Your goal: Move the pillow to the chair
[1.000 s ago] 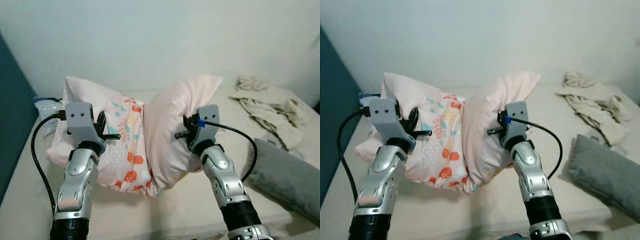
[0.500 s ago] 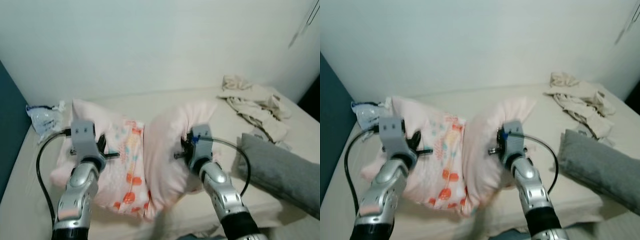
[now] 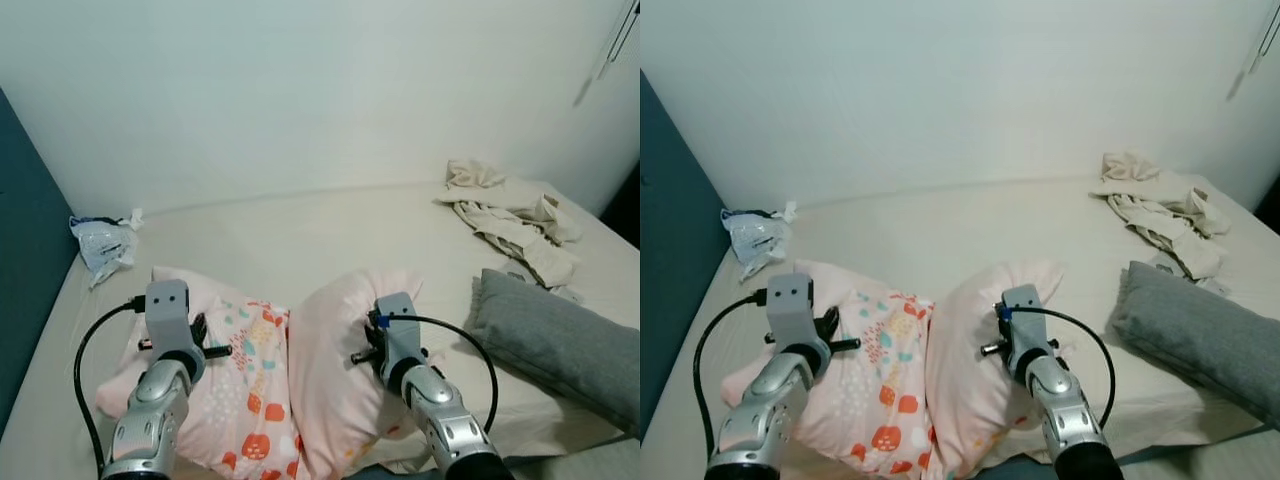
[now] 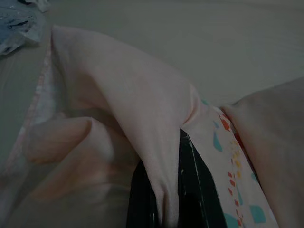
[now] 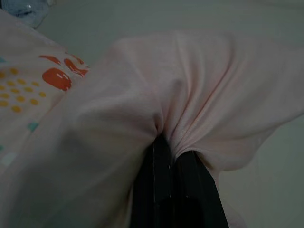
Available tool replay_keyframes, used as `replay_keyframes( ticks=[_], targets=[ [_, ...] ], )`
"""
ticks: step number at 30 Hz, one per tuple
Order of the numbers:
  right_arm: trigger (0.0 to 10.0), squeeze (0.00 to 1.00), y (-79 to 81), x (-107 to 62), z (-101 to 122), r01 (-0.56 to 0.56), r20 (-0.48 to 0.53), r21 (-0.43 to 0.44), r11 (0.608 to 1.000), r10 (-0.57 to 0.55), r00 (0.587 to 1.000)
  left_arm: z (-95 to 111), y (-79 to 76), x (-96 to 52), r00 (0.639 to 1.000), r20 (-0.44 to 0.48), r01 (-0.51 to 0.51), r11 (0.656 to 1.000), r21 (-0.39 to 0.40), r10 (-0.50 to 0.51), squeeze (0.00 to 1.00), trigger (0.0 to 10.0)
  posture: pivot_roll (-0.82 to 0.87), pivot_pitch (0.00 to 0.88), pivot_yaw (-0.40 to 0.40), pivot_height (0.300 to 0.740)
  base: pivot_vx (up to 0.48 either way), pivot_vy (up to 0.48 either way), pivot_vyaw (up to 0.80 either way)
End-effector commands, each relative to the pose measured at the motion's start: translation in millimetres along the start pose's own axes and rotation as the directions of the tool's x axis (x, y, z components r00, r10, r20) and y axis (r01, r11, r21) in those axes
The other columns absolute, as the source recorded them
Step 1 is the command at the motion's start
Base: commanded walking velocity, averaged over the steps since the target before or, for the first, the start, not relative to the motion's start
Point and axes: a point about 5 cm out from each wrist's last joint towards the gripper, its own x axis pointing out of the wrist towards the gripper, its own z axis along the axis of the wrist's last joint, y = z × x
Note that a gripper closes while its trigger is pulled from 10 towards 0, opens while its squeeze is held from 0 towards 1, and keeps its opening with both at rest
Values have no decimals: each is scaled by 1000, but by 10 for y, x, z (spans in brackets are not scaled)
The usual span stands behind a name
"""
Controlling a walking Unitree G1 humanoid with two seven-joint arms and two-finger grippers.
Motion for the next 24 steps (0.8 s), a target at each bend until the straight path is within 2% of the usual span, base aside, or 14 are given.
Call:
replay_keyframes(
  ticks=[1,5,13,24],
  targets=[
    [10000,0,60,43,241,-33,119,3,999,32,992,80,-103,-6,997,58,42,999,6,-42,0,10000,26,59,-30,740,0,0,0],
    [10000,0,79,52,269,-51,129,0,999,50,990,146,-132,7,995,94,32,999,-17,-30,0,10000,26,52,-30,740,0,0,0],
    [10000,0,130,59,295,-93,144,-7,996,93,985,175,-158,33,991,122,46,999,3,-46,0,10000,25,48,-28,740,0,0,0],
    [10000,0,106,53,287,-89,142,-7,996,89,986,163,-183,21,991,128,50,999,1,-49,0,10000,23,44,-31,740,0,0,-800]
  ],
)
